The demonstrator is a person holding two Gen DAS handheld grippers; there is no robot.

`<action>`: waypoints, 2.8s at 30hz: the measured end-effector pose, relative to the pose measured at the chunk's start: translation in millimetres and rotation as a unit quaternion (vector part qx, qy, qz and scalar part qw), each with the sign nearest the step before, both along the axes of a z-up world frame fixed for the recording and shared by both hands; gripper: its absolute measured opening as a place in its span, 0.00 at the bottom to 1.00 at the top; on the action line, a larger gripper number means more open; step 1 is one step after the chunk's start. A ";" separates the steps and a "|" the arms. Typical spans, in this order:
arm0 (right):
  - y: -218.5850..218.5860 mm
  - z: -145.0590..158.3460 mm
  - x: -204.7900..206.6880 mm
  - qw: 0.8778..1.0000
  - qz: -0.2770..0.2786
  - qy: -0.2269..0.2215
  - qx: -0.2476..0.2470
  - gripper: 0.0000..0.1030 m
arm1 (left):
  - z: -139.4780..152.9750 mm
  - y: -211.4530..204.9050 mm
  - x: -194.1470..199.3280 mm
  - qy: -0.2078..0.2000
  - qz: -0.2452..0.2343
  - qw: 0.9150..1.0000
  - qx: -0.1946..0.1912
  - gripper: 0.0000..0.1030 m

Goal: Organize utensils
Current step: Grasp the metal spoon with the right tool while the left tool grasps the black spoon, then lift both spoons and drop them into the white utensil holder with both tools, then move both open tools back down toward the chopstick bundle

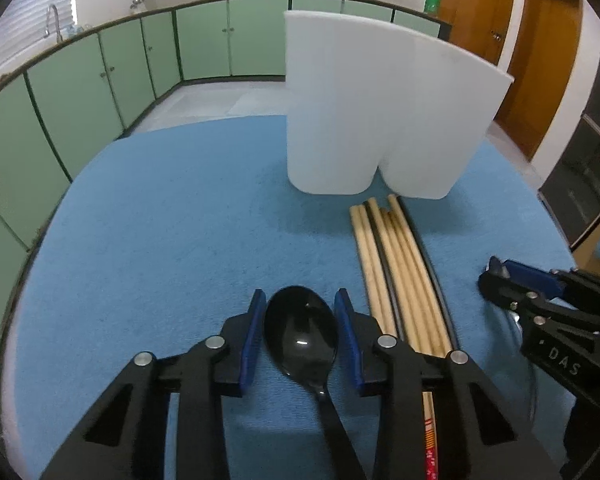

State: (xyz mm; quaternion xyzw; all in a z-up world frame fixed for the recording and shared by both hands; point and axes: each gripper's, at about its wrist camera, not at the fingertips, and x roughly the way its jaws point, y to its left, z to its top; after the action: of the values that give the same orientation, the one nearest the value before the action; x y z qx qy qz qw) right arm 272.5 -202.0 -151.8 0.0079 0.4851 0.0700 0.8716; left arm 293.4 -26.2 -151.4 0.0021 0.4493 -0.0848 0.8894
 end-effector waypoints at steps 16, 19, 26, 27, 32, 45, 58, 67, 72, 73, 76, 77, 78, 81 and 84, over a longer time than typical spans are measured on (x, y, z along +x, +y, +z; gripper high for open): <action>-40.5 78.9 -43.0 0.969 0.029 -0.224 0.099 0.26 | 63.6 19.2 -65.9 -0.273 -0.027 0.960 -0.050 0.34; -47.9 100.1 -38.9 0.961 0.034 -0.250 0.109 0.26 | 82.0 19.5 -68.4 -0.299 -0.028 0.952 -0.054 0.34; -66.2 168.1 -9.1 0.938 0.048 -0.317 0.131 0.26 | 141.6 15.4 -24.1 -0.367 -0.024 0.927 -0.077 0.34; -68.2 174.0 -3.6 0.936 0.047 -0.324 0.131 0.26 | 147.8 14.6 -17.4 -0.373 -0.023 0.924 -0.082 0.34; -74.1 196.8 47.1 0.925 0.023 -0.360 0.121 0.26 | 177.0 4.5 23.7 -0.407 -0.018 0.910 -0.083 0.34; -60.8 133.6 107.9 0.942 -0.007 -0.329 0.065 0.27 | 124.5 -14.1 91.9 -0.358 -0.007 0.932 -0.052 0.34; -47.9 112.4 89.9 0.958 0.002 -0.277 0.072 0.39 | 107.5 -5.7 76.8 -0.316 -0.028 0.947 -0.056 0.50; -58.0 94.4 12.5 0.969 -0.016 -0.232 0.082 0.78 | 109.6 15.5 -3.7 -0.277 -0.014 0.959 -0.061 0.71; -49.8 62.0 -52.9 0.983 -0.010 -0.166 0.081 0.86 | 82.3 20.8 -57.1 -0.209 -0.008 0.977 -0.047 0.81; -47.3 54.1 -64.8 0.985 -0.011 -0.150 0.082 0.87 | 72.2 21.1 -69.4 -0.190 -0.012 0.981 -0.043 0.82; -38.6 33.7 -95.6 0.990 -0.010 -0.116 0.074 0.87 | 48.2 20.4 -97.0 -0.143 -0.016 0.989 -0.026 0.84; -36.1 27.3 -105.7 0.992 -0.010 -0.109 0.068 0.87 | 42.0 20.5 -104.2 -0.132 -0.017 0.991 -0.024 0.84; -32.5 20.2 -117.4 0.993 -0.006 -0.102 0.063 0.87 | 36.9 20.4 -110.7 -0.125 -0.018 0.992 -0.021 0.85; -27.0 2.7 -137.8 0.996 0.000 -0.078 0.053 0.87 | 19.9 20.9 -129.3 -0.100 -0.017 0.995 0.000 0.86; -22.1 -8.7 -150.5 0.997 0.006 -0.057 0.050 0.87 | 11.1 21.9 -137.4 -0.082 -0.017 0.996 0.008 0.86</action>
State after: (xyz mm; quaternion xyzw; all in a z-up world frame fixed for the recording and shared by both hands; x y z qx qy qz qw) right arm 122.0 -224.1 -160.5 0.0451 0.4305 0.0996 0.8960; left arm 156.0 -4.3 -140.3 0.0239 0.3757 -0.0962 0.9214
